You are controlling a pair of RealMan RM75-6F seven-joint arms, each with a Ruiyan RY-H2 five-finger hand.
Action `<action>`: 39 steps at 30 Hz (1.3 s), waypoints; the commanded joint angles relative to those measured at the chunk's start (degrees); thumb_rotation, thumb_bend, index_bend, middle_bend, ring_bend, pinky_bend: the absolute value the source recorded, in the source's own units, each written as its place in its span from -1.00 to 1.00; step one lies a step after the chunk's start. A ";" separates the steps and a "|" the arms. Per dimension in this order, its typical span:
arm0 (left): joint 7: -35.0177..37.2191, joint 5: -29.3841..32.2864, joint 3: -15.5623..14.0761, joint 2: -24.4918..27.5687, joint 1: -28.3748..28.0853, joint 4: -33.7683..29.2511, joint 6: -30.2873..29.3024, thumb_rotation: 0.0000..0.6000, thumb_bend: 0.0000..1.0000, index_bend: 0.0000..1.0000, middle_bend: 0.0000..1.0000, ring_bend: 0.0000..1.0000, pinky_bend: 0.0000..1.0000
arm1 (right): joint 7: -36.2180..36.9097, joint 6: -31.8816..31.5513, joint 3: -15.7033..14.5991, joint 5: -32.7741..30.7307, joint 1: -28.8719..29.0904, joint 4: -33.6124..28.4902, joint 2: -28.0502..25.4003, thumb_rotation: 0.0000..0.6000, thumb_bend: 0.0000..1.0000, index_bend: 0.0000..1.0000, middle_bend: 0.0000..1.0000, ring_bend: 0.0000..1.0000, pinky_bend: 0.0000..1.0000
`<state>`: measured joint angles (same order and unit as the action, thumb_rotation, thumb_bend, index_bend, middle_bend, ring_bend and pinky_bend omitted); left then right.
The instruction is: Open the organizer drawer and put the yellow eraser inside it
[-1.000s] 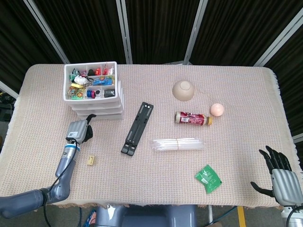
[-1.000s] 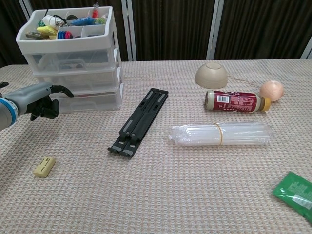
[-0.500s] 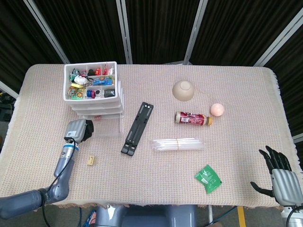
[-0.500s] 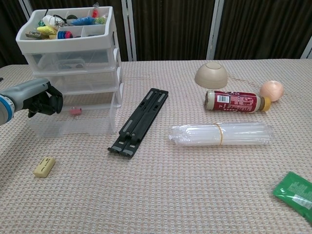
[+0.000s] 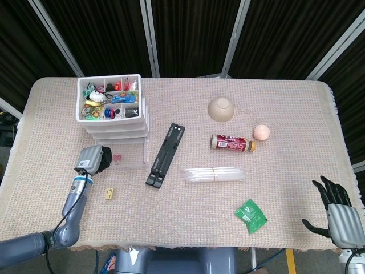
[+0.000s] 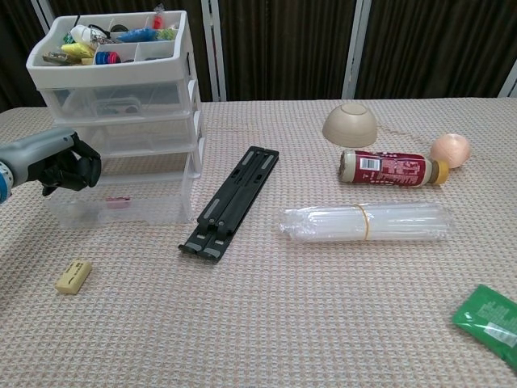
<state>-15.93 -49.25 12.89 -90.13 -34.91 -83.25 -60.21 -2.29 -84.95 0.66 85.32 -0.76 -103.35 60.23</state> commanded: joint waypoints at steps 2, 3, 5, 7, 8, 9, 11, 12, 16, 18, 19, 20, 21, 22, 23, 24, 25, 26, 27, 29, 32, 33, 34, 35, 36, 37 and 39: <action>2.11 -7.74 -2.47 3.07 2.22 -3.73 -3.35 1.00 0.38 0.26 0.92 0.80 0.51 | -0.05 -0.01 0.01 -0.04 -0.01 -0.02 0.00 1.00 -0.88 -0.79 -1.00 -1.00 -1.00; 2.05 -9.91 -3.37 3.68 2.65 -4.20 -4.32 1.00 0.24 0.24 0.92 0.80 0.51 | -0.07 0.00 0.02 -0.05 -0.01 -0.02 0.01 1.00 -0.88 -0.79 -1.00 -1.00 -1.00; 1.90 -16.33 -6.07 5.38 3.92 -5.21 -7.31 1.00 -0.06 0.17 0.90 0.79 0.51 | -0.18 -0.01 0.05 -0.12 0.00 0.00 0.04 1.00 -0.88 -0.79 -1.00 -1.00 -1.00; 1.40 -19.85 -7.92 6.58 4.85 -5.94 -9.10 1.00 -0.31 0.05 0.90 0.79 0.51 | -0.22 -0.01 0.07 -0.21 -0.02 -0.01 0.07 1.00 -0.88 -0.79 -1.00 -1.00 -1.00; 0.48 -21.65 -9.30 7.64 5.63 -6.90 -10.16 1.00 -0.41 -0.02 0.90 0.79 0.52 | -0.30 -0.02 0.09 -0.24 -0.02 -0.03 0.09 1.00 -0.88 -0.79 -1.00 -1.00 -1.00; -0.84 -22.61 -10.44 8.72 6.38 -8.21 -10.97 1.00 -0.50 -0.07 0.91 0.79 0.52 | -0.36 -0.06 0.09 -0.27 -0.04 -0.05 0.10 1.00 -0.88 -0.79 -1.00 -1.00 -1.00; -3.02 -23.17 -11.78 10.00 7.15 -9.87 -11.57 1.00 -0.59 -0.13 0.93 0.80 0.53 | -0.40 -0.06 0.10 -0.30 -0.05 -0.05 0.13 1.00 -0.88 -0.79 -1.00 -1.00 -1.00; -5.02 -23.23 -12.82 11.00 7.74 -11.31 -11.89 1.00 -0.62 -0.16 0.94 0.81 0.54 | -0.44 -0.03 0.11 -0.33 -0.03 -0.07 0.15 1.00 -0.88 -0.79 -1.00 -1.00 -1.00; -11.38 -22.46 -15.53 14.12 9.68 -18.12 -13.01 1.00 -0.65 -0.26 0.94 0.82 0.54 | -0.68 -0.07 0.11 -0.31 -0.04 -0.18 0.22 1.00 -0.88 -0.79 -1.00 -1.00 -1.00; -13.10 -21.88 -16.52 14.99 10.24 -20.44 -12.85 1.00 -0.65 -0.30 0.94 0.81 0.54 | -0.76 -0.16 0.11 -0.31 -0.09 -0.23 0.23 1.00 -0.88 -0.79 -1.00 -1.00 -1.00; -13.79 -21.62 -17.00 15.35 10.50 -21.45 -12.72 1.00 -0.65 -0.30 0.94 0.81 0.54 | -0.81 -0.17 0.11 -0.35 -0.10 -0.23 0.22 1.00 -0.88 -0.79 -1.00 -1.00 -1.00; -14.59 -21.33 -17.37 15.67 10.68 -22.22 -12.63 1.00 -0.64 -0.30 0.95 0.82 0.54 | -0.85 -0.17 0.12 -0.40 -0.11 -0.24 0.23 1.00 -0.88 -0.79 -1.00 -1.00 -1.00; -15.07 -21.15 -17.58 15.80 10.76 -22.52 -12.53 1.00 -0.64 -0.30 0.96 0.83 0.55 | -0.87 -0.17 0.13 -0.41 -0.11 -0.25 0.24 1.00 -0.88 -0.79 -1.00 -1.00 -1.00; -16.02 -20.72 -17.92 15.92 10.88 -22.95 -12.33 1.00 -0.63 -0.30 0.97 0.84 0.55 | -0.90 -0.16 0.14 -0.42 -0.10 -0.25 0.26 1.00 -0.88 -0.79 -1.00 -1.00 -1.00; -17.27 -19.89 -18.20 15.85 11.00 -23.27 -12.01 1.00 -0.63 -0.30 0.98 0.85 0.55 | -0.92 -0.16 0.14 -0.43 -0.10 -0.27 0.27 1.00 -0.88 -0.79 -1.00 -1.00 -1.00; -17.96 -19.35 -18.24 15.73 11.04 -23.36 -11.84 1.00 -0.61 -0.29 0.99 0.86 0.56 | -0.93 -0.16 0.14 -0.42 -0.10 -0.27 0.28 1.00 -0.88 -0.79 -1.00 -1.00 -1.00; -18.96 -18.38 -18.32 15.45 11.03 -23.29 -11.38 1.00 -0.60 -0.28 0.99 0.86 0.56 | -0.93 -0.16 0.16 -0.42 -0.09 -0.26 0.27 1.00 -0.88 -0.79 -1.00 -1.00 -1.00; -19.53 -17.78 -18.29 15.26 11.01 -23.29 -11.15 1.00 -0.58 -0.27 1.00 0.86 0.56 | -0.92 -0.18 0.17 -0.43 -0.10 -0.26 0.26 1.00 -0.88 -0.79 -1.00 -1.00 -1.00; -20.06 -17.14 -18.26 15.04 11.00 -23.26 -10.89 1.00 -0.55 -0.26 1.00 0.86 0.56 | -0.91 -0.18 0.17 -0.43 -0.11 -0.25 0.25 1.00 -0.88 -0.79 -1.00 -1.00 -1.00; -21.71 -15.67 -18.05 14.32 10.91 -22.90 -10.52 1.00 -0.49 -0.25 1.00 0.87 0.56 | -0.84 -0.15 0.16 -0.45 -0.11 -0.24 0.19 1.00 -0.88 -0.79 -1.00 -1.00 -1.00; -22.66 -14.70 -17.57 13.44 10.84 -22.10 -10.53 1.00 -0.39 -0.26 1.00 0.87 0.57 | -0.76 -0.12 0.15 -0.40 -0.09 -0.23 0.16 1.00 -0.88 -0.79 -1.00 -1.00 -1.00; -22.82 -14.40 -17.43 13.20 10.82 -21.83 -10.50 1.00 -0.37 -0.26 1.00 0.87 0.57 | -0.74 -0.11 0.14 -0.39 -0.09 -0.22 0.15 1.00 -0.88 -0.79 -1.00 -1.00 -1.00; -23.29 -13.64 -17.06 12.63 10.67 -21.05 -10.32 1.00 -0.36 -0.26 1.00 0.87 0.57 | -0.68 -0.10 0.12 -0.35 -0.08 -0.21 0.14 1.00 -0.88 -0.79 -1.00 -1.00 -1.00; -23.72 -12.97 -16.70 12.05 10.52 -20.34 -10.18 1.00 -0.36 -0.26 1.00 0.87 0.57 | -0.64 -0.09 0.11 -0.32 -0.08 -0.20 0.13 1.00 -0.88 -0.79 -1.00 -1.00 -1.00; -24.25 -12.09 -16.20 11.20 10.31 -19.39 -9.97 1.00 -0.36 -0.26 1.00 0.87 0.57 | -0.60 -0.06 0.09 -0.29 -0.07 -0.18 0.11 1.00 -0.88 -0.79 -1.00 -1.00 -1.00; -24.42 -11.57 -15.85 10.68 10.18 -18.87 -9.83 1.00 -0.36 -0.26 1.00 0.87 0.57 | -0.59 -0.05 0.09 -0.29 -0.06 -0.18 0.11 1.00 -0.88 -0.79 -1.00 -1.00 -1.00; -24.60 -10.56 -15.06 9.50 9.89 -17.87 -9.51 1.00 -0.36 -0.26 1.00 0.87 0.57 | -0.59 -0.05 0.11 -0.29 -0.06 -0.18 0.11 1.00 -0.88 -0.79 -1.00 -1.00 -1.00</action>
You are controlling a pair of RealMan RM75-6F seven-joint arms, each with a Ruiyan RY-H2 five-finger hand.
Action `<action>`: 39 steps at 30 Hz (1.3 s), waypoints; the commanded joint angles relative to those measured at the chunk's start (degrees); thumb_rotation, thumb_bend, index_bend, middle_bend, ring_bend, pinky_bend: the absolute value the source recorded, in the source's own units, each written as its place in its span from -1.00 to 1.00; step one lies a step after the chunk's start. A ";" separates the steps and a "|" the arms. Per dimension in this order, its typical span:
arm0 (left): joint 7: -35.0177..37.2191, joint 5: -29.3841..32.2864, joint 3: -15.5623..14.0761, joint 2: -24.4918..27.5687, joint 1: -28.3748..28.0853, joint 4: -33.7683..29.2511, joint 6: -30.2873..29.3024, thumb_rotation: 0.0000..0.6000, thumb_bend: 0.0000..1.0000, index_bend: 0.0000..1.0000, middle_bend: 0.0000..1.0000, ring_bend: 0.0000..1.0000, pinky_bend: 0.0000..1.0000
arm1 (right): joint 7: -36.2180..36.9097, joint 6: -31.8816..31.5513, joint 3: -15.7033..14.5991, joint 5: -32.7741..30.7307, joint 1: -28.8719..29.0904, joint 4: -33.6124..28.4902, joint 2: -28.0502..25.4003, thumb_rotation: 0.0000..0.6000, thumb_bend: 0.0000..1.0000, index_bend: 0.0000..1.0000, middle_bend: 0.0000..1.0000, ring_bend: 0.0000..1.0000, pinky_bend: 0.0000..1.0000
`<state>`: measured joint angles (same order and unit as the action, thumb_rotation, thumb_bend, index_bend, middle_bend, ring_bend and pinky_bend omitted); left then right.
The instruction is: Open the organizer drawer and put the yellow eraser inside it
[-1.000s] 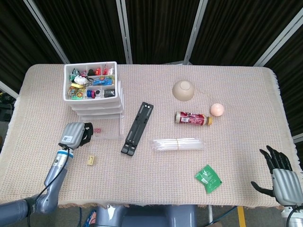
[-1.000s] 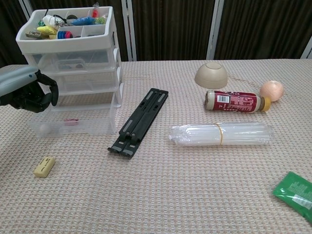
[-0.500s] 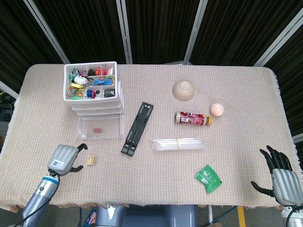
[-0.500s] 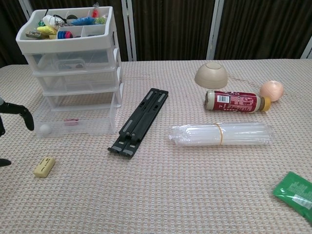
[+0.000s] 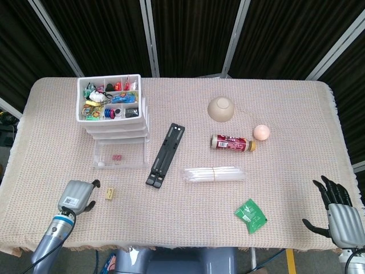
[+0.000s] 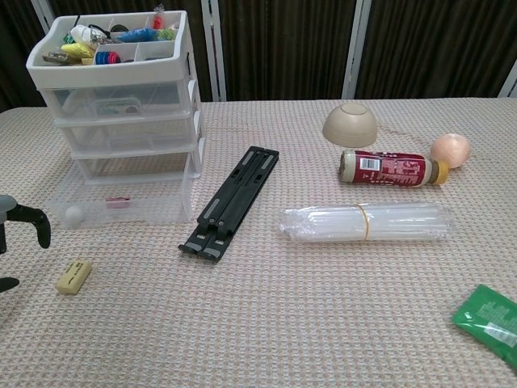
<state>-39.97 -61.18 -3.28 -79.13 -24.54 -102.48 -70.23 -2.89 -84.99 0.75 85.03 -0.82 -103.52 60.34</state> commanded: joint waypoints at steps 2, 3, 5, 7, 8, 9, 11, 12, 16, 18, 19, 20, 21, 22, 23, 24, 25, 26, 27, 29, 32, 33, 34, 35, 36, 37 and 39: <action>-0.78 2.35 1.71 -2.46 -0.79 2.09 0.98 1.00 -0.36 -0.27 1.00 0.87 0.57 | 0.00 -0.01 0.01 -0.01 0.00 -0.03 0.02 1.00 -0.88 -0.79 -1.00 -1.00 -1.00; -0.92 2.80 1.93 -2.78 -0.94 2.35 1.21 1.00 -0.36 -0.28 1.00 0.87 0.57 | -0.01 -0.02 0.01 0.00 0.00 -0.04 0.02 1.00 -0.88 -0.79 -1.00 -1.00 -1.00; -1.63 3.95 2.32 -3.45 -1.31 3.00 1.68 1.00 -0.36 -0.29 1.00 0.87 0.57 | 0.01 0.03 -0.01 -0.05 -0.01 -0.08 0.00 1.00 -0.88 -0.79 -1.00 -1.00 -1.00; -2.23 4.95 2.55 -4.03 -1.57 3.50 2.04 1.00 -0.36 -0.30 1.00 0.87 0.57 | 0.04 0.06 -0.01 -0.10 -0.01 -0.10 -0.03 1.00 -0.88 -0.79 -1.00 -1.00 -1.00; -2.30 5.36 2.65 -4.25 -1.63 3.63 2.18 1.00 -0.36 -0.31 1.00 0.87 0.57 | 0.06 0.07 -0.01 -0.11 -0.02 -0.11 -0.03 1.00 -0.88 -0.79 -1.00 -1.00 -1.00; -2.34 5.88 2.81 -4.54 -1.72 3.77 2.38 1.00 -0.36 -0.31 1.00 0.87 0.57 | 0.09 0.09 0.00 -0.14 -0.01 -0.12 -0.05 1.00 -0.88 -0.79 -1.00 -1.00 -1.00; -2.49 6.44 2.99 -4.91 -1.92 4.00 2.66 1.00 -0.38 -0.31 1.00 0.87 0.57 | 0.13 0.07 0.00 -0.10 -0.01 -0.14 -0.08 1.00 -0.88 -0.79 -1.00 -1.00 -1.00; -2.61 6.55 3.03 -5.04 -2.04 4.11 2.76 1.00 -0.41 -0.31 1.00 0.87 0.57 | 0.15 0.07 -0.01 -0.08 -0.01 -0.16 -0.08 1.00 -0.88 -0.79 -1.00 -1.00 -1.00; -2.88 7.01 3.20 -5.43 -2.43 4.29 3.13 1.00 -0.46 -0.32 1.00 0.87 0.57 | 0.19 0.06 0.00 -0.13 -0.03 -0.19 -0.10 1.00 -0.88 -0.79 -1.00 -1.00 -1.00; -3.05 7.12 3.27 -5.59 -2.63 4.37 3.20 1.00 -0.46 -0.32 1.00 0.87 0.57 | 0.17 0.07 0.01 -0.12 -0.02 -0.18 -0.09 1.00 -0.88 -0.79 -1.00 -1.00 -1.00; -3.08 7.12 3.29 -5.69 -2.69 4.47 3.20 1.00 -0.46 -0.32 1.00 0.87 0.57 | 0.18 0.08 0.00 -0.11 -0.02 -0.19 -0.08 1.00 -0.88 -0.79 -1.00 -1.00 -1.00; -3.07 7.19 3.31 -5.89 -2.77 4.63 3.29 1.00 -0.46 -0.32 1.00 0.87 0.57 | 0.19 0.10 -0.01 -0.10 -0.01 -0.20 -0.07 1.00 -0.88 -0.79 -1.00 -1.00 -1.00; -3.02 7.25 3.32 -6.02 -2.83 4.73 3.41 1.00 -0.46 -0.32 1.00 0.87 0.57 | 0.19 0.08 -0.01 -0.09 -0.01 -0.21 -0.08 1.00 -0.88 -0.79 -1.00 -1.00 -1.00; -3.01 7.28 3.32 -6.13 -2.89 4.82 3.50 1.00 -0.46 -0.32 1.00 0.87 0.57 | 0.18 0.07 0.00 -0.09 -0.02 -0.22 -0.07 1.00 -0.88 -0.79 -1.00 -1.00 -1.00; -3.11 7.25 3.25 -6.34 -3.01 4.97 3.64 1.00 -0.46 -0.32 1.00 0.87 0.57 | 0.18 0.06 0.00 -0.10 -0.03 -0.23 -0.08 1.00 -0.88 -0.79 -1.00 -1.00 -1.00; -3.21 7.25 3.19 -6.47 -3.10 5.07 3.75 1.00 -0.46 -0.31 1.00 0.87 0.57 | 0.16 0.06 0.01 -0.11 -0.02 -0.24 -0.08 1.00 -0.88 -0.79 -1.00 -1.00 -1.00; -3.26 7.27 3.16 -6.60 -3.17 5.11 3.82 1.00 -0.46 -0.31 1.00 0.87 0.57 | 0.15 0.06 0.00 -0.12 -0.03 -0.23 -0.08 1.00 -0.88 -0.79 -1.00 -1.00 -1.00; -3.27 7.23 3.10 -6.81 -3.25 5.16 3.92 1.00 -0.46 -0.29 1.00 0.87 0.57 | 0.16 0.05 0.01 -0.13 -0.03 -0.23 -0.08 1.00 -0.88 -0.79 -1.00 -1.00 -1.00; -3.29 7.17 3.07 -6.94 -3.32 5.22 3.98 1.00 -0.46 -0.28 1.00 0.87 0.57 | 0.16 0.07 0.01 -0.14 -0.03 -0.22 -0.07 1.00 -0.88 -0.79 -1.00 -1.00 -1.00; -3.31 7.07 3.06 -7.19 -3.46 5.35 4.08 1.00 -0.46 -0.26 1.00 0.87 0.57 | 0.16 0.08 0.02 -0.14 -0.02 -0.22 -0.06 1.00 -0.88 -0.79 -1.00 -1.00 -1.00; -3.29 6.75 3.11 -7.67 -3.71 5.64 4.20 1.00 -0.46 -0.20 1.00 0.87 0.57 | 0.17 0.10 0.02 -0.14 0.00 -0.21 -0.09 1.00 -0.88 -0.79 -1.00 -1.00 -1.00; -3.19 6.63 3.15 -7.80 -3.76 5.66 4.22 1.00 -0.45 -0.16 1.00 0.87 0.57 | 0.16 0.11 0.02 -0.15 0.00 -0.21 -0.09 1.00 -0.88 -0.79 -1.00 -1.00 -1.00; -3.09 6.49 3.19 -7.94 -3.81 5.68 4.25 1.00 -0.44 -0.12 1.00 0.87 0.57 | 0.16 0.13 0.01 -0.17 0.00 -0.20 -0.09 1.00 -0.88 -0.78 -1.00 -1.00 -1.00; -3.10 6.28 3.15 -8.18 -3.92 5.77 4.34 1.00 -0.40 -0.05 1.00 0.87 0.57 | 0.16 0.16 0.01 -0.18 0.01 -0.18 -0.10 1.00 -0.88 -0.78 -1.00 -1.00 -1.00; -3.14 6.22 3.10 -8.37 -3.97 5.88 4.38 1.00 -0.32 0.03 1.00 0.87 0.57 | 0.18 0.17 0.02 -0.20 0.01 -0.18 -0.11 1.00 -0.88 -0.78 -1.00 -1.00 -1.00; -3.14 6.19 3.07 -8.45 -3.98 5.90 4.39 1.00 -0.22 0.11 1.00 0.87 0.57 | 0.19 0.17 0.02 -0.21 0.01 -0.18 -0.11 1.00 -0.88 -0.78 -1.00 -1.00 -1.00; -3.11 6.13 2.94 -8.59 -3.97 5.89 4.42 1.00 -0.07 0.20 1.00 0.87 0.57 | 0.23 0.14 0.04 -0.23 0.00 -0.17 -0.13 1.00 -0.88 -0.78 -1.00 -1.00 -1.00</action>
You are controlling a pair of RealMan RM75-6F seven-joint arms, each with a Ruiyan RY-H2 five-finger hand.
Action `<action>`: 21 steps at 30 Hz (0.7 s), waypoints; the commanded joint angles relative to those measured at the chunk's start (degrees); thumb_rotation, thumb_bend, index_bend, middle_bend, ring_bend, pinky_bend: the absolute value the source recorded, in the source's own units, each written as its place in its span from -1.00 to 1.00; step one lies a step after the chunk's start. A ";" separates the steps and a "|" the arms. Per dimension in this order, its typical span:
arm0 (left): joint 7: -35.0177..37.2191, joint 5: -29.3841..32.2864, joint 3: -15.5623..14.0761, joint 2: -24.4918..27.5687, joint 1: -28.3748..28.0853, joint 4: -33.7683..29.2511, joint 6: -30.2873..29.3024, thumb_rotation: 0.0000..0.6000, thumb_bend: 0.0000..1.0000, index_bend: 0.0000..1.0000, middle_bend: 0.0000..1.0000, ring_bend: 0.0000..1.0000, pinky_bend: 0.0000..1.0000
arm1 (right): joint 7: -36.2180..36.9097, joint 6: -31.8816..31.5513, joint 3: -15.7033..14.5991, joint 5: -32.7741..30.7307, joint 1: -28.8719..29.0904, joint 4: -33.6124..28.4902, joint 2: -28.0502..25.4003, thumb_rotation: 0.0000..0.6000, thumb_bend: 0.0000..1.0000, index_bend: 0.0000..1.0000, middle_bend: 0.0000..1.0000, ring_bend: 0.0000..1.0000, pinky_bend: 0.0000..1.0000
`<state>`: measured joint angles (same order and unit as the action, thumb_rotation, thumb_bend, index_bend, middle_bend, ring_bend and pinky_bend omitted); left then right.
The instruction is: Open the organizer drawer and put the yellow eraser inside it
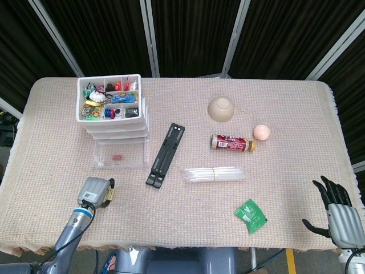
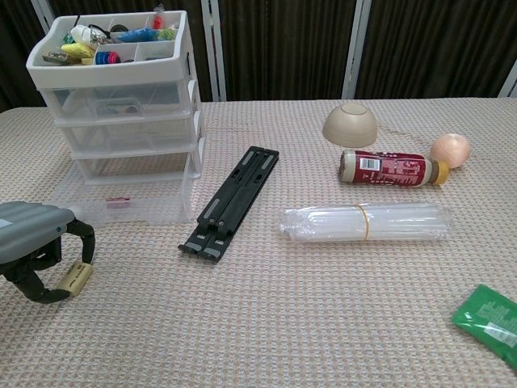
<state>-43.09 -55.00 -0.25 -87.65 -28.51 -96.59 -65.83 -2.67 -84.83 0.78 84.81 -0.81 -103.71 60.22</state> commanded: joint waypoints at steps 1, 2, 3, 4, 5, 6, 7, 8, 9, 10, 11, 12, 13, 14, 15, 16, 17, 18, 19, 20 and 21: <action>-0.03 -0.04 -0.22 -0.06 0.02 -0.04 0.02 1.00 -0.02 0.22 1.00 0.87 0.57 | 0.04 -0.06 0.02 0.00 -0.02 0.02 -0.02 1.00 -0.88 -0.78 -1.00 -1.00 -1.00; -0.08 -0.03 -0.34 0.00 0.06 -0.08 -0.03 1.00 0.00 0.23 1.00 0.87 0.57 | 0.07 -0.06 0.02 0.02 -0.02 0.01 -0.03 1.00 -0.88 -0.78 -1.00 -1.00 -1.00; -0.03 -0.05 -0.43 0.09 0.13 -0.13 -0.10 1.00 0.00 0.23 1.00 0.87 0.57 | 0.09 -0.06 0.01 0.04 -0.02 0.01 -0.03 1.00 -0.88 -0.78 -1.00 -1.00 -1.00; 0.15 -0.10 -0.44 0.19 0.21 -0.27 -0.21 1.00 0.00 0.23 1.00 0.87 0.57 | 0.10 -0.07 0.00 0.08 -0.02 0.01 -0.03 1.00 -0.88 -0.78 -1.00 -1.00 -1.00; 0.39 -0.24 -0.41 0.31 0.28 -0.42 -0.34 1.00 0.01 0.23 1.00 0.87 0.57 | 0.12 -0.07 0.00 0.10 -0.01 0.00 -0.02 1.00 -0.88 -0.78 -1.00 -1.00 -1.00; 0.52 -0.35 -0.39 0.37 0.29 -0.49 -0.39 1.00 0.01 0.23 1.00 0.87 0.57 | 0.12 -0.08 0.00 0.12 -0.01 0.00 -0.02 1.00 -0.88 -0.78 -1.00 -1.00 -1.00; 0.91 -0.79 -0.24 0.55 0.30 -0.77 -0.59 1.00 0.01 0.23 1.00 0.87 0.57 | 0.11 -0.09 -0.02 0.17 -0.01 0.01 -0.02 1.00 -0.88 -0.78 -1.00 -1.00 -1.00; 1.08 -1.04 -0.17 0.66 0.30 -0.93 -0.69 1.00 0.00 0.23 1.00 0.87 0.57 | 0.11 -0.09 -0.03 0.19 -0.01 0.01 -0.01 1.00 -0.88 -0.78 -1.00 -1.00 -1.00; 1.57 -1.99 0.20 1.07 0.17 -1.55 -1.07 1.00 0.00 0.23 1.00 0.87 0.57 | 0.09 -0.10 -0.03 0.22 -0.01 0.00 0.01 1.00 -0.88 -0.78 -1.00 -1.00 -1.00; 1.83 -2.55 0.36 1.33 0.08 -1.88 -1.21 1.00 0.00 0.23 1.00 0.87 0.57 | 0.07 -0.12 -0.02 0.23 -0.01 -0.01 0.02 1.00 -0.88 -0.78 -1.00 -1.00 -1.00; 2.22 -3.65 0.71 1.71 -0.13 -2.39 -1.52 1.00 0.00 0.24 1.00 0.87 0.57 | 0.04 -0.14 -0.03 0.23 -0.03 -0.02 0.03 1.00 -0.88 -0.78 -1.00 -1.00 -1.00; 2.44 -4.50 0.98 1.95 -0.31 -2.69 -1.77 1.00 0.00 0.24 1.00 0.87 0.57 | 0.03 -0.13 -0.03 0.21 -0.03 -0.02 0.03 1.00 -0.88 -0.78 -1.00 -1.00 -1.00; 2.61 -5.27 1.20 2.17 -0.48 -2.89 -1.97 1.00 0.01 0.24 1.00 0.87 0.57 | 0.01 -0.12 -0.04 0.19 -0.03 -0.01 0.04 1.00 -0.88 -0.78 -1.00 -1.00 -1.00; 2.69 -6.73 1.79 2.48 -0.94 -3.06 -2.42 1.00 0.01 0.24 1.00 0.87 0.57 | -0.02 -0.12 -0.04 0.20 -0.04 0.01 0.05 1.00 -0.88 -0.78 -1.00 -1.00 -1.00; 2.67 -7.40 2.19 2.64 -1.26 -2.99 -2.58 1.00 0.01 0.24 1.00 0.87 0.57 | -0.02 -0.13 -0.04 0.20 -0.04 0.00 0.05 1.00 -0.88 -0.78 -1.00 -1.00 -1.00; 2.55 -7.83 2.72 2.75 -1.66 -2.80 -2.66 1.00 0.01 0.24 1.00 0.87 0.57 | -0.02 -0.13 -0.05 0.21 -0.04 -0.01 0.05 1.00 -0.88 -0.78 -1.00 -1.00 -1.00; 2.48 -7.97 3.68 2.75 -2.32 -2.34 -2.54 1.00 0.01 0.23 1.00 0.86 0.57 | -0.02 -0.13 -0.06 0.22 -0.05 -0.01 0.03 1.00 -0.88 -0.78 -1.00 -1.00 -1.00; 2.54 -7.76 4.42 2.66 -2.78 -1.93 -2.33 1.00 0.01 0.23 1.00 0.86 0.57 | -0.02 -0.13 -0.06 0.24 -0.04 -0.02 0.04 1.00 -0.88 -0.78 -1.00 -1.00 -1.00; 2.61 -7.56 4.94 2.55 -3.08 -1.59 -2.18 1.00 0.00 0.23 1.00 0.86 0.57 | -0.01 -0.13 -0.05 0.24 -0.03 -0.02 0.04 1.00 -0.88 -0.78 -1.00 -1.00 -1.00; 2.75 -6.86 6.09 2.18 -3.77 -0.58 -1.73 1.00 0.00 0.23 0.99 0.86 0.56 | 0.02 -0.11 -0.05 0.23 -0.02 -0.03 0.04 1.00 -0.88 -0.78 -1.00 -1.00 -1.00; 2.79 -6.02 7.09 1.69 -4.50 0.68 -1.08 1.00 0.00 0.23 0.99 0.86 0.56 | 0.02 -0.10 -0.05 0.23 -0.03 -0.02 0.04 1.00 -0.88 -0.78 -1.00 -1.00 -1.00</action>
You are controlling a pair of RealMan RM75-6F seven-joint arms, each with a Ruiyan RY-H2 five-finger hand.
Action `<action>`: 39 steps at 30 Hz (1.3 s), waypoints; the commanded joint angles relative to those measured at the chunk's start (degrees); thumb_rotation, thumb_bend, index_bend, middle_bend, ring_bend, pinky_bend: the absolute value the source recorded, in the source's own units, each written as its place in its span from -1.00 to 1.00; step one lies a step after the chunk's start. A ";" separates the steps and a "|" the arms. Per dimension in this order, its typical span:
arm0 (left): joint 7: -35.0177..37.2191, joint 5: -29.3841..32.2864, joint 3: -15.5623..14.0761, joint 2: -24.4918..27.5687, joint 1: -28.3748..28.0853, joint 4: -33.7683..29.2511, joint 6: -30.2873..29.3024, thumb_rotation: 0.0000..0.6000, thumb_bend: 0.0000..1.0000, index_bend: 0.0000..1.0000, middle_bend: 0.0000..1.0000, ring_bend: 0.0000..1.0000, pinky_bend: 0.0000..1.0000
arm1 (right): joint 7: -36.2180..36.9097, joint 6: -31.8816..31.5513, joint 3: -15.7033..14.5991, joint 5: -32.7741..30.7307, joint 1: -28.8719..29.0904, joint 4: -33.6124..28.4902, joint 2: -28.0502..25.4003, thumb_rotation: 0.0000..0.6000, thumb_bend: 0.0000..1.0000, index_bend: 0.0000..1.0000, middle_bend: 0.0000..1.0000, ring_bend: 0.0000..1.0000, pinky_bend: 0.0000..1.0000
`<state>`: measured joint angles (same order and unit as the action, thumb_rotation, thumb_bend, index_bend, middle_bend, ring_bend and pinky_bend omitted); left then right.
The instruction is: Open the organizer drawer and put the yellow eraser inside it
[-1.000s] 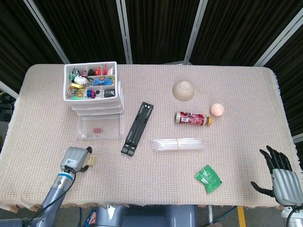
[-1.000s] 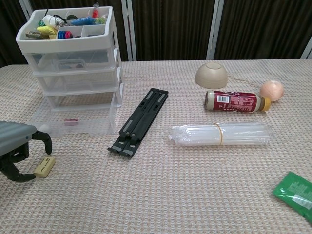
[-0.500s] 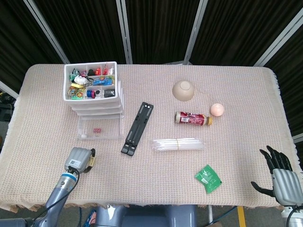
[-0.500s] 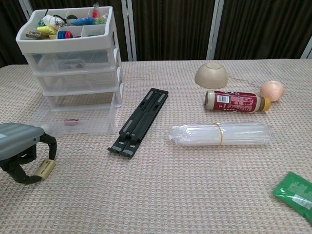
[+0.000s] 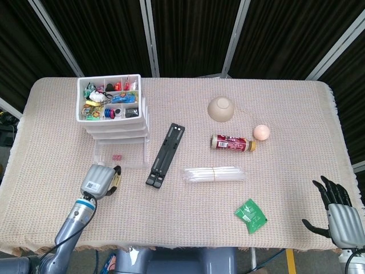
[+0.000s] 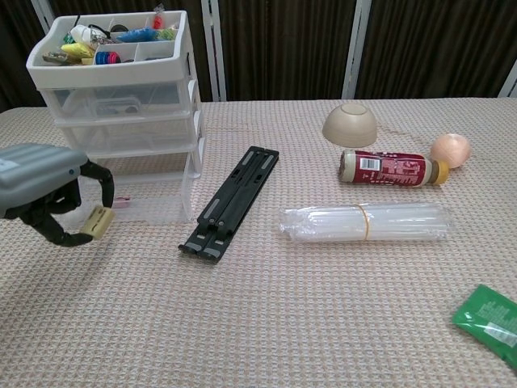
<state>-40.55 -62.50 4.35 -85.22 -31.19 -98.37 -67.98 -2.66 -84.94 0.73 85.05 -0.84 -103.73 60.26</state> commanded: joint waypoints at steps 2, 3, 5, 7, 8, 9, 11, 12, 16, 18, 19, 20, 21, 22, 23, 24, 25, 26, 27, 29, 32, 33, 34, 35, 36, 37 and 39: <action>0.07 2.80 4.01 -1.67 -3.11 4.87 2.17 1.00 0.00 0.22 0.99 0.86 0.56 | -0.03 -0.04 0.01 -0.01 -0.01 0.04 -0.01 1.00 -0.88 -0.78 -1.00 -1.00 -1.00; -0.05 3.77 5.10 -2.41 -4.04 6.67 2.93 1.00 0.00 0.22 0.99 0.86 0.56 | -0.04 -0.07 0.03 -0.04 -0.03 0.06 0.00 1.00 -0.88 -0.78 -1.00 -1.00 -1.00; 0.11 5.62 7.29 -3.97 -5.80 9.88 4.23 1.00 0.00 0.22 0.99 0.86 0.56 | -0.07 0.01 0.04 -0.15 -0.01 0.12 0.03 1.00 -0.88 -0.78 -1.00 -1.00 -1.00; 0.43 6.84 8.76 -5.16 -7.00 12.01 4.94 1.00 0.00 0.11 0.99 0.86 0.56 | -0.04 0.14 0.07 -0.26 0.04 0.16 0.05 1.00 -0.88 -0.78 -1.00 -1.00 -1.00; 0.52 7.24 9.56 -5.88 -7.77 13.40 5.11 1.00 0.00 0.03 0.99 0.86 0.56 | -0.02 0.22 0.08 -0.32 0.07 0.19 0.06 1.00 -0.88 -0.78 -1.00 -1.00 -1.00; 0.52 7.41 9.89 -6.27 -8.18 14.21 5.20 1.00 0.00 -0.13 0.98 0.85 0.56 | -0.01 0.26 0.08 -0.35 0.09 0.21 0.06 1.00 -0.88 -0.78 -1.00 -1.00 -1.00; 0.59 7.61 10.47 -7.12 -9.00 16.10 5.24 1.00 0.00 -0.42 0.98 0.85 0.56 | 0.01 0.27 0.07 -0.35 0.09 0.20 0.03 1.00 -0.88 -0.78 -1.00 -1.00 -1.00; 0.67 7.76 10.68 -7.43 -9.22 16.80 5.16 1.00 0.00 -0.53 0.98 0.85 0.56 | 0.02 0.23 0.06 -0.30 0.07 0.18 0.01 1.00 -0.88 -0.78 -1.00 -1.00 -1.00; 0.95 7.77 10.39 -7.68 -9.44 17.84 5.27 1.00 -0.10 -0.65 0.97 0.84 0.56 | 0.09 0.05 0.03 -0.19 -0.02 0.12 -0.07 1.00 -0.88 -0.78 -1.00 -1.00 -1.00; 1.44 7.03 9.69 -7.28 -9.14 17.72 5.12 1.00 -0.17 -0.66 0.96 0.83 0.55 | 0.11 0.03 0.04 -0.19 -0.02 0.14 -0.07 1.00 -0.88 -0.78 -1.00 -1.00 -1.00; 1.83 6.47 9.10 -6.85 -8.82 17.45 5.04 1.00 -0.17 -0.66 0.94 0.81 0.54 | 0.10 0.05 0.04 -0.18 -0.01 0.15 -0.07 1.00 -0.88 -0.78 -1.00 -1.00 -1.00; 2.39 5.84 8.49 -6.37 -8.42 17.03 4.91 1.00 -0.17 -0.65 0.92 0.79 0.53 | 0.11 0.05 0.04 -0.18 -0.01 0.15 -0.08 1.00 -0.88 -0.78 -1.00 -1.00 -1.00; 2.95 5.30 8.00 -5.98 -8.06 16.59 4.80 1.00 -0.17 -0.63 0.87 0.75 0.50 | 0.11 0.02 0.05 -0.17 -0.02 0.15 -0.08 1.00 -0.88 -0.78 -1.00 -1.00 -1.00; 3.60 4.65 7.48 -5.54 -7.67 16.08 4.69 1.00 -0.17 -0.61 0.81 0.70 0.46 | 0.11 -0.01 0.06 -0.17 -0.03 0.16 -0.08 1.00 -0.88 -0.78 -1.00 -1.00 -1.00; 4.90 3.07 6.24 -4.62 -6.88 14.99 4.53 1.00 -0.17 -0.55 0.71 0.61 0.40 | 0.12 -0.04 0.07 -0.19 -0.05 0.16 -0.08 1.00 -0.88 -0.78 -1.00 -1.00 -1.00; 5.81 1.68 5.34 -3.91 -6.37 14.36 4.36 1.00 -0.16 -0.47 0.59 0.50 0.33 | 0.11 -0.04 0.07 -0.20 -0.05 0.17 -0.08 1.00 -0.88 -0.78 -1.00 -1.00 -1.00; 6.86 -0.93 3.60 -2.72 -5.55 13.57 3.87 1.00 -0.15 -0.41 0.50 0.42 0.28 | 0.06 -0.02 0.07 -0.21 -0.04 0.18 -0.06 1.00 -0.88 -0.78 -1.00 -1.00 -1.00; 7.63 -4.29 1.65 -1.50 -4.81 13.15 3.00 1.00 -0.13 -0.34 0.38 0.32 0.20 | 0.04 0.03 0.06 -0.21 -0.02 0.16 -0.04 1.00 -0.88 -0.78 -1.00 -1.00 -1.00; 8.07 -6.86 0.26 -0.72 -4.40 13.12 2.33 1.00 -0.01 -0.27 0.22 0.18 0.11 | 0.01 0.04 0.05 -0.19 -0.01 0.14 -0.03 1.00 -0.88 -0.78 -1.00 -1.00 -1.00; 8.99 -14.27 -3.54 1.25 -3.65 14.21 0.41 1.00 0.38 -0.22 0.00 0.00 -0.03 | -0.06 0.02 0.03 -0.11 -0.01 0.09 0.01 1.00 -0.88 -0.78 -1.00 -1.00 -1.00; 9.17 -22.09 -7.54 3.36 -3.57 16.50 -1.12 1.00 0.97 -0.21 -0.23 -0.20 -0.20 | -0.19 -0.06 0.06 -0.05 -0.01 0.05 0.08 1.00 -0.88 -0.78 -1.00 -1.00 -1.00; 9.17 -23.75 -8.46 3.86 -3.67 17.02 -1.25 1.00 1.00 -0.21 -0.30 -0.25 -0.23 | -0.21 -0.08 0.06 -0.05 -0.01 0.03 0.10 1.00 -0.88 -0.78 -1.00 -1.00 -1.00; 9.59 -26.46 -9.92 4.78 -3.88 17.87 -1.42 1.00 1.00 -0.20 -0.34 -0.29 -0.24 | -0.27 -0.09 0.06 -0.07 -0.02 0.01 0.12 1.00 -0.88 -0.78 -1.00 -1.00 -1.00; 10.26 -28.60 -11.02 5.59 -4.15 18.53 -1.47 1.00 1.00 -0.20 -0.41 -0.37 -0.26 | -0.35 -0.11 0.06 -0.09 -0.04 0.01 0.13 1.00 -0.88 -0.78 -1.00 -1.00 -1.00; 11.15 -31.32 -12.33 6.63 -4.73 19.48 -1.27 1.00 1.00 -0.20 -0.47 -0.44 -0.29 | -0.41 -0.16 0.08 -0.14 -0.07 0.00 0.14 1.00 -0.88 -0.78 -1.00 -1.00 -1.00; 11.30 -33.21 -13.17 7.36 -5.34 20.20 -0.93 1.00 1.00 -0.20 -0.50 -0.50 -0.33 | -0.44 -0.15 0.10 -0.20 -0.07 0.00 0.16 1.00 -0.88 -0.78 -1.00 -1.00 -1.00; 10.32 -37.23 -14.66 8.72 -6.79 22.06 -0.34 1.00 1.00 -0.20 -0.59 -0.71 -0.50 | -0.47 -0.10 0.12 -0.30 -0.06 -0.02 0.17 1.00 -0.88 -0.78 -1.00 -1.00 -1.00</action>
<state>-30.86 -92.88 -5.86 -80.10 -36.28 -79.80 -68.12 -3.13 -85.03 0.84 84.74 -0.90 -103.75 60.42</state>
